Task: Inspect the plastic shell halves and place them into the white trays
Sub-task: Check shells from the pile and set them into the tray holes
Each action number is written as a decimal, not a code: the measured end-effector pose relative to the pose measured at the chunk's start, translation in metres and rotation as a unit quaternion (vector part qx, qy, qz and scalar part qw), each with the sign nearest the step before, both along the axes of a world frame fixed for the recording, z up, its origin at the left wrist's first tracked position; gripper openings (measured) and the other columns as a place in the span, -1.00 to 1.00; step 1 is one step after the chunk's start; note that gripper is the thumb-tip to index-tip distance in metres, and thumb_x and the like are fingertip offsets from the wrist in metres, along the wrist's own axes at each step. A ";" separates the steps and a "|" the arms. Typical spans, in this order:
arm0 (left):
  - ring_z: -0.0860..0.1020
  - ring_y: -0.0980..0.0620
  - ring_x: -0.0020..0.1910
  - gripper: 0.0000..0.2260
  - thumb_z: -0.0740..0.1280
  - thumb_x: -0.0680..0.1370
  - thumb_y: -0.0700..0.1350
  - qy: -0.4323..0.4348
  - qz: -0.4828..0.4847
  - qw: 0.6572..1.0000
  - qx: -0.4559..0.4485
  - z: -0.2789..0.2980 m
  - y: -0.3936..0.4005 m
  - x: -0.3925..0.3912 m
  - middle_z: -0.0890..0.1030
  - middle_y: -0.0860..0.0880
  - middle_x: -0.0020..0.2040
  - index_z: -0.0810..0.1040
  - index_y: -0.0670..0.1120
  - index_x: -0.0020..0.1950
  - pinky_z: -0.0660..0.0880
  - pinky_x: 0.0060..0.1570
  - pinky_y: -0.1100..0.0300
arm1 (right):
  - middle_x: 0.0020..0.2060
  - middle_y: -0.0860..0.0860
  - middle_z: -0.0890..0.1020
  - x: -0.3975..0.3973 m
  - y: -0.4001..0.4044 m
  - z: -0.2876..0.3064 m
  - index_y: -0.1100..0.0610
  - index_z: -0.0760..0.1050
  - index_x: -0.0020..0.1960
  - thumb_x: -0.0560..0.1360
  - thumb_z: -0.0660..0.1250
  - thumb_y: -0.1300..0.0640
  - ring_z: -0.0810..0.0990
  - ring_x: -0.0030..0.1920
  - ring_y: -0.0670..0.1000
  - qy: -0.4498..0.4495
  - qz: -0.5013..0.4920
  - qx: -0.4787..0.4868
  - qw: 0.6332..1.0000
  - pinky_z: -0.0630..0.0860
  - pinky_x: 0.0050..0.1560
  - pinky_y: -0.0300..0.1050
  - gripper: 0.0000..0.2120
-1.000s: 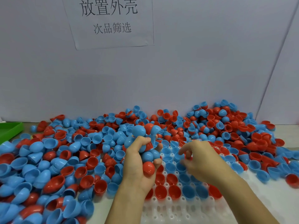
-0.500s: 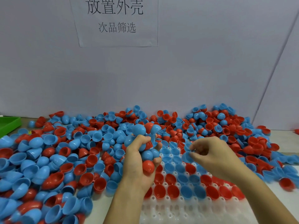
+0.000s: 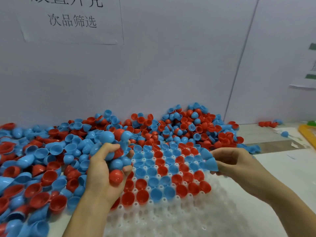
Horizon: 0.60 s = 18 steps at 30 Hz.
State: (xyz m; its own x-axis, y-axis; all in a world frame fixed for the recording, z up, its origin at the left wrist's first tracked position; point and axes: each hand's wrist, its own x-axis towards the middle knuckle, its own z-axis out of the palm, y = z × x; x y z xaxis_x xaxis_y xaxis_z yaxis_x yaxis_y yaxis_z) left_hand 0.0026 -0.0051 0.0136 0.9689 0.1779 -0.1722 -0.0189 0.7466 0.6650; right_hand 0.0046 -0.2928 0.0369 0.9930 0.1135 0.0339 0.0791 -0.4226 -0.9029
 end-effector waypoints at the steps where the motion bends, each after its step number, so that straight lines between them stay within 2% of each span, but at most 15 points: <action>1: 0.62 0.00 -0.20 -0.75 0.35 0.42 -0.21 -0.001 -0.003 1.000 0.002 0.000 -0.001 0.000 0.62 -0.13 -0.08 0.56 -0.13 0.10 0.36 -0.61 0.30 | -0.22 -0.18 0.71 0.000 -0.009 0.002 -0.07 0.69 -0.18 0.45 0.49 0.15 0.67 -0.17 -0.18 -0.029 -0.024 -0.097 0.995 0.53 -0.27 -0.41 -0.88; 3: 0.61 0.01 -0.21 -0.78 0.32 0.48 -0.21 -0.001 -0.010 1.000 0.001 -0.001 -0.003 0.001 0.61 -0.14 -0.07 0.56 -0.13 0.12 0.36 -0.61 0.30 | -0.29 -0.23 0.68 0.000 -0.025 0.002 -0.14 0.61 -0.22 0.49 0.46 0.21 0.62 -0.19 -0.25 -0.054 -0.051 -0.255 0.964 0.51 -0.29 -0.43 -0.75; 5: 0.59 0.01 -0.20 -0.68 0.35 0.41 -0.20 0.000 -0.016 1.000 0.000 -0.001 -0.005 0.000 0.58 -0.16 -0.04 0.54 -0.13 0.17 0.36 -0.61 0.31 | -0.33 -0.17 0.64 0.003 -0.027 -0.002 -0.15 0.60 -0.18 0.50 0.46 0.18 0.61 -0.23 -0.20 -0.050 -0.043 -0.357 0.932 0.47 -0.33 -0.42 -0.77; 7: 0.58 0.01 -0.19 -0.56 0.37 0.31 -0.17 -0.002 -0.018 1.000 0.000 0.000 -0.006 0.000 0.56 -0.17 0.00 0.53 -0.14 0.20 0.35 -0.61 0.31 | -0.24 -0.19 0.62 0.009 -0.021 -0.013 -0.10 0.67 -0.02 0.52 0.44 0.16 0.59 -0.26 -0.14 -0.028 -0.027 -0.427 0.904 0.47 -0.33 -0.37 -0.84; 9: 0.58 0.01 -0.18 -0.52 0.38 0.29 -0.16 -0.002 -0.020 1.000 -0.003 -0.001 -0.007 0.000 0.57 -0.16 0.02 0.52 -0.14 0.22 0.34 -0.61 0.31 | -0.05 -0.11 0.65 0.014 -0.010 -0.026 -0.04 0.66 0.13 0.54 0.42 0.17 0.60 -0.15 -0.12 -0.008 -0.002 -0.482 0.876 0.58 -0.16 -0.29 -0.79; 10: 0.59 0.00 -0.17 -0.52 0.38 0.29 -0.16 -0.002 -0.021 1.000 -0.005 -0.001 -0.007 0.000 0.58 -0.14 0.01 0.53 -0.14 0.22 0.34 -0.61 0.31 | 0.04 -0.07 0.65 0.017 -0.005 -0.031 -0.04 0.64 0.18 0.54 0.41 0.19 0.61 -0.09 -0.09 -0.001 0.005 -0.496 0.868 0.62 -0.07 -0.22 -0.74; 12: 0.59 0.01 -0.18 -0.56 0.38 0.29 -0.16 -0.003 -0.027 1.000 -0.005 0.000 -0.007 0.000 0.61 -0.13 -0.04 0.55 -0.14 0.18 0.34 -0.62 0.30 | 0.12 -0.05 0.63 0.019 -0.002 -0.034 -0.06 0.63 0.22 0.53 0.41 0.19 0.61 -0.05 -0.07 0.002 0.008 -0.508 0.861 0.64 -0.02 -0.17 -0.71; 15: 0.59 0.02 -0.24 -0.63 0.39 0.28 -0.15 -0.003 -0.037 0.999 -0.001 0.001 -0.007 -0.001 0.62 -0.12 -0.12 0.58 -0.14 0.08 0.35 -0.62 0.30 | 0.13 -0.09 0.62 0.021 -0.009 -0.025 -0.09 0.61 0.24 0.53 0.42 0.18 0.57 -0.11 -0.13 0.007 0.021 -0.515 0.857 0.59 -0.10 -0.25 -0.68; 18: 0.60 0.00 -0.24 -0.65 0.40 0.28 -0.15 -0.004 -0.037 0.999 -0.004 0.001 -0.009 -0.002 0.64 -0.12 -0.11 0.58 -0.14 0.05 0.35 -0.62 0.29 | 0.12 -0.11 0.64 0.024 -0.002 -0.005 -0.10 0.57 0.28 0.56 0.38 0.23 0.54 -0.22 -0.23 -0.013 0.020 -0.495 0.869 0.54 -0.21 -0.36 -0.64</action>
State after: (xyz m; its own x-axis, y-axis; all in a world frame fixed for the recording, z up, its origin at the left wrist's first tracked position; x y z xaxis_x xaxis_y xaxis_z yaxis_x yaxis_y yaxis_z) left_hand 0.0011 -0.0136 0.0150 0.9806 0.1043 -0.1658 0.0316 0.7512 0.6593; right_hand 0.0284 -0.2945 0.0316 0.9878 0.1354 -0.0773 0.1277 -0.9871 -0.0971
